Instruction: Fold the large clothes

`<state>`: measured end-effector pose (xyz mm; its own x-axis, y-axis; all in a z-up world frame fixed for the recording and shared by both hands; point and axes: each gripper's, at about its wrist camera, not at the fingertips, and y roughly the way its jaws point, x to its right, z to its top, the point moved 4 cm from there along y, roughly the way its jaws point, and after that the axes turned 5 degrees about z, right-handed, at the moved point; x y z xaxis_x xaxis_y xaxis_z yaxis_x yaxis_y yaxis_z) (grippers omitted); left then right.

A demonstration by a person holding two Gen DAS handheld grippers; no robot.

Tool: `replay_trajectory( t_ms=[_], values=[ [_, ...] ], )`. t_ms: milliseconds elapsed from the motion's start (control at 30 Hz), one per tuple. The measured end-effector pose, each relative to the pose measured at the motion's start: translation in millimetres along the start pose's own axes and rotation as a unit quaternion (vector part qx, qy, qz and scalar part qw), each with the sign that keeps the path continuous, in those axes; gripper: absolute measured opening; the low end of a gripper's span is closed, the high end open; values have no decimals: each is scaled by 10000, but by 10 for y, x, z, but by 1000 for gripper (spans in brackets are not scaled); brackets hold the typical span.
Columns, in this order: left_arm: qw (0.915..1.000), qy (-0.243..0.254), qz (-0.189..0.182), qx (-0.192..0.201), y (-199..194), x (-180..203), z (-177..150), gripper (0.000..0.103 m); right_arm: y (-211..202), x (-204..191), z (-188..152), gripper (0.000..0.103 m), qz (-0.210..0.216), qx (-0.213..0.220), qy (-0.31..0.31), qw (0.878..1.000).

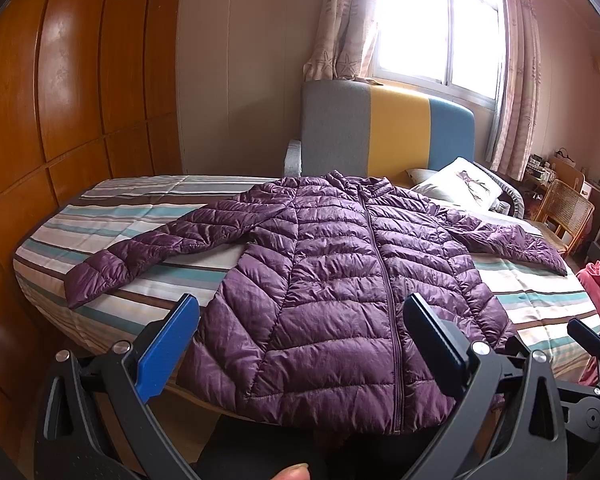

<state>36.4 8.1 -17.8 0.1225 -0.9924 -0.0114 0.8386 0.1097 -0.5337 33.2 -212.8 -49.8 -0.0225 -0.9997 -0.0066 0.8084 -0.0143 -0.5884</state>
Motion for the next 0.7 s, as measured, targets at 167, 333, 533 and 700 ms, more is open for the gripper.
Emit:
replay_trajectory(
  t_ms=[167, 333, 533, 700],
  values=[
    [10000, -22, -26, -19, 15, -12, -8, 101, 0, 8, -6, 100, 9, 81, -9, 10000],
    [10000, -60, -14, -31, 42, -36, -12, 101, 0, 1, -6, 100, 17, 118, -43, 9999],
    [9999, -99, 8, -86, 77, -58, -26, 101, 11, 1, -15, 100, 26, 129, -45, 9999],
    [9998, -130, 24, -128, 122, -69, -35, 101, 33, 0, -26, 100, 52, 104, -12, 9999]
  ],
)
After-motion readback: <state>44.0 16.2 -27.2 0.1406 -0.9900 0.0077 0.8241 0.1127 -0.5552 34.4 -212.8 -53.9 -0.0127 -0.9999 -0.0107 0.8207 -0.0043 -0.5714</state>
